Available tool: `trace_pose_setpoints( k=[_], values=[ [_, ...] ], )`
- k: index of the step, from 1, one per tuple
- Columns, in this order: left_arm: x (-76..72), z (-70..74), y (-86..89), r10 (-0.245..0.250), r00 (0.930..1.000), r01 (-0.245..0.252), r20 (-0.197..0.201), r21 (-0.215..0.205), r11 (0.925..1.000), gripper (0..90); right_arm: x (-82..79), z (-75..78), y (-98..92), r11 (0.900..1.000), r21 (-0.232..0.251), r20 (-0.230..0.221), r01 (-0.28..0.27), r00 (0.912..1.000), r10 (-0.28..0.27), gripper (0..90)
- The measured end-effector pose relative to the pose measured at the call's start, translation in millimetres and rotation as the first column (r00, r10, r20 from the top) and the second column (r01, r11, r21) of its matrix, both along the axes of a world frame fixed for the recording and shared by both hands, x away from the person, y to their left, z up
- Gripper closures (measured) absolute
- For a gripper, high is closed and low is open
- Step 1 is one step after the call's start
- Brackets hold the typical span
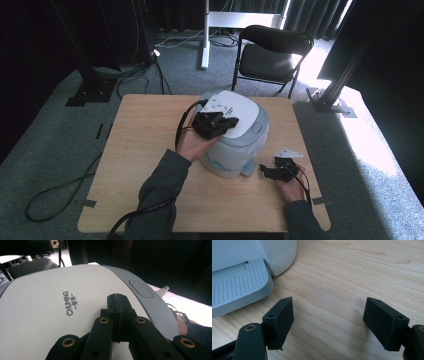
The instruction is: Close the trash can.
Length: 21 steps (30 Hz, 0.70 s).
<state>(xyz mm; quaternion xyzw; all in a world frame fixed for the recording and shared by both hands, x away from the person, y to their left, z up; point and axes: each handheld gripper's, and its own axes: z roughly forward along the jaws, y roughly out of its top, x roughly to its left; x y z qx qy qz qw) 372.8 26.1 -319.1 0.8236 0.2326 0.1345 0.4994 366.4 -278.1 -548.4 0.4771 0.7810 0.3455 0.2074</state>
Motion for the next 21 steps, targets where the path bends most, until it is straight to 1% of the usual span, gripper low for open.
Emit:
trace_pose_setpoints(
  k=[2, 3, 5, 10, 14, 16, 17, 18, 19, 21],
  values=[
    [0.5, -0.7, 1.2, -0.004, 1.0000, 0.004, 0.001, -0.008, 1.0000, 90.0, 0.0, 0.0, 0.0, 1.000, 0.001, -0.001, 0.000, 1.0000, 0.000, 23.6],
    [0.1, -1.2, 1.4, -0.003, 0.9999, 0.003, 0.011, -0.010, 0.9999, 89.5, 0.0, 0.1, 0.0, 1.000, 0.001, -0.001, 0.000, 1.0000, 0.000, 23.6],
    [-1.3, -1.7, 1.3, -0.006, 0.9997, 0.006, 0.025, -0.008, 0.9999, 85.5, 0.2, 0.1, -0.1, 1.000, 0.002, -0.001, -0.001, 1.0000, 0.001, 23.6],
    [-3.3, -2.1, 2.8, 0.000, 0.9991, 0.001, 0.042, -0.009, 1.0000, 82.9, 0.2, 0.1, -0.1, 1.000, 0.001, -0.001, -0.002, 1.0000, 0.002, 23.7],
    [-5.1, 0.4, 11.3, 0.014, 0.9985, -0.012, 0.054, -0.040, 0.9991, 80.6, 0.2, 0.1, -0.1, 1.000, 0.002, -0.001, -0.001, 1.0000, 0.001, 23.6],
    [-7.1, 3.1, 17.8, 0.028, 0.9973, -0.024, 0.068, -0.058, 0.9980, 79.6, 0.2, 0.1, -0.1, 1.000, 0.001, -0.001, -0.001, 1.0000, 0.001, 23.6],
    [-7.8, 4.5, 21.7, 0.035, 0.9964, -0.030, 0.077, -0.063, 0.9976, 79.1, 0.2, 0.1, -0.1, 1.000, 0.001, -0.001, -0.002, 1.0000, 0.002, 23.7],
    [-7.8, 4.5, 21.7, 0.035, 0.9964, -0.030, 0.077, -0.063, 0.9976, 78.7, 0.2, 0.1, -0.1, 1.000, 0.001, -0.001, -0.002, 1.0000, 0.002, 23.7],
    [-9.9, 6.8, 31.8, 0.061, 0.9938, -0.054, 0.093, -0.084, 0.9950, 78.7, 0.2, 0.1, -0.1, 1.000, 0.001, -0.001, -0.002, 1.0000, 0.002, 23.6],
    [-10.5, 7.3, 40.4, 0.083, 0.9919, -0.073, 0.096, -0.105, 0.9918, 77.3, 0.2, 0.1, -0.1, 1.000, 0.001, -0.001, -0.001, 1.0000, 0.001, 23.6]
  ],
)
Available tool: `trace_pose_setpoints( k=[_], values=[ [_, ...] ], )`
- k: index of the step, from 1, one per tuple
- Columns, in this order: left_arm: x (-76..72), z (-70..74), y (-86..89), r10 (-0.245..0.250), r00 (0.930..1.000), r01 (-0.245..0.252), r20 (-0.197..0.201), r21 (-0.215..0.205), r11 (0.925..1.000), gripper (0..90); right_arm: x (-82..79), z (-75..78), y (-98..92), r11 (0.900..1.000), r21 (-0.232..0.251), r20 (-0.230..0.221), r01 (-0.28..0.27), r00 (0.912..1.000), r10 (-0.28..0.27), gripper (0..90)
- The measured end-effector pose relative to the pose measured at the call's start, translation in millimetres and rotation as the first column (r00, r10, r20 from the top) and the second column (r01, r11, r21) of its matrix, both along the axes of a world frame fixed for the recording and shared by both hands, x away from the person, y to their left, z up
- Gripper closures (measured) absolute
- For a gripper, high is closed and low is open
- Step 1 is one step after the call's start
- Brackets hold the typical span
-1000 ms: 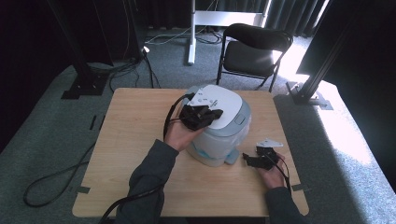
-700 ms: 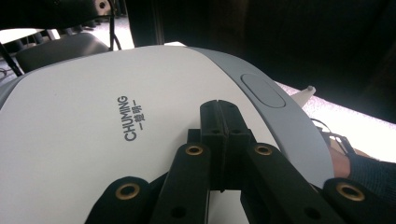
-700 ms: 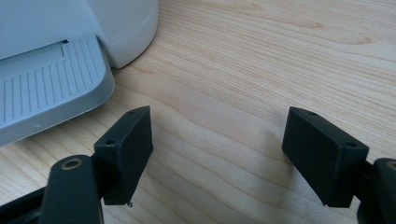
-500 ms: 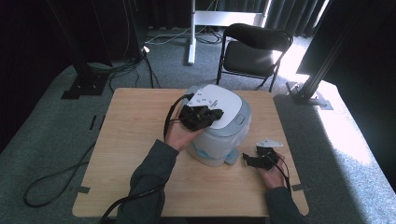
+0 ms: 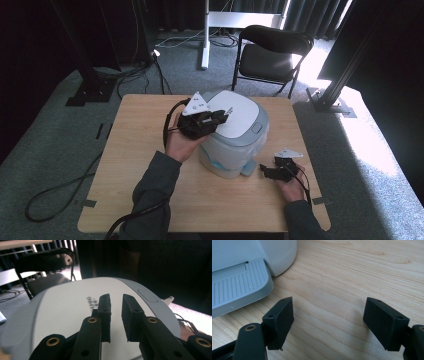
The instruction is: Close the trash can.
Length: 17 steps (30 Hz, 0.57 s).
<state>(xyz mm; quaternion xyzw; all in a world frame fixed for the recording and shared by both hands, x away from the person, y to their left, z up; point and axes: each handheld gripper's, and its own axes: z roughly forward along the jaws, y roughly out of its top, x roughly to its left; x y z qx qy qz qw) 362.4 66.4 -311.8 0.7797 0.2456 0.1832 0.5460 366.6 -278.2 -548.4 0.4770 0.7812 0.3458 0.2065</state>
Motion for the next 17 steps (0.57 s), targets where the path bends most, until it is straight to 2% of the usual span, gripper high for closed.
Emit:
trace_pose_setpoints(
  k=[6, 10, 13, 15, 17],
  values=[
    [-2.2, -1.3, 29.5, 0.066, 0.9978, -0.065, 0.013, -0.046, 0.9968, 76.5, 0.1, 0.0, 0.0, 1.000, 0.000, 0.000, 0.001, 1.0000, -0.001, 23.6],
    [-5.2, -6.6, 51.4, 0.120, 0.9926, -0.118, 0.020, -0.058, 0.9913, 76.7, 0.3, 0.0, 0.1, 1.000, -0.001, 0.000, 0.005, 1.0000, -0.005, 22.7],
    [-7.3, -16.6, 68.7, 0.158, 0.9874, -0.158, 0.000, -0.067, 0.9852, 76.6, 0.7, -0.3, 0.6, 1.000, -0.005, -0.006, 0.030, 0.9995, -0.030, 18.6],
    [-9.0, -25.5, 79.7, 0.185, 0.9826, -0.186, -0.018, -0.079, 0.9794, 75.5, 2.0, -0.5, 1.2, 0.998, -0.009, -0.015, 0.057, 0.9983, -0.057, 12.5],
    [-10.7, -35.9, 89.8, 0.209, 0.9769, -0.213, -0.042, -0.094, 0.9726, 73.8, 3.0, -0.8, 1.6, 0.997, -0.013, -0.021, 0.077, 0.9968, -0.077, 11.3]
  ],
)
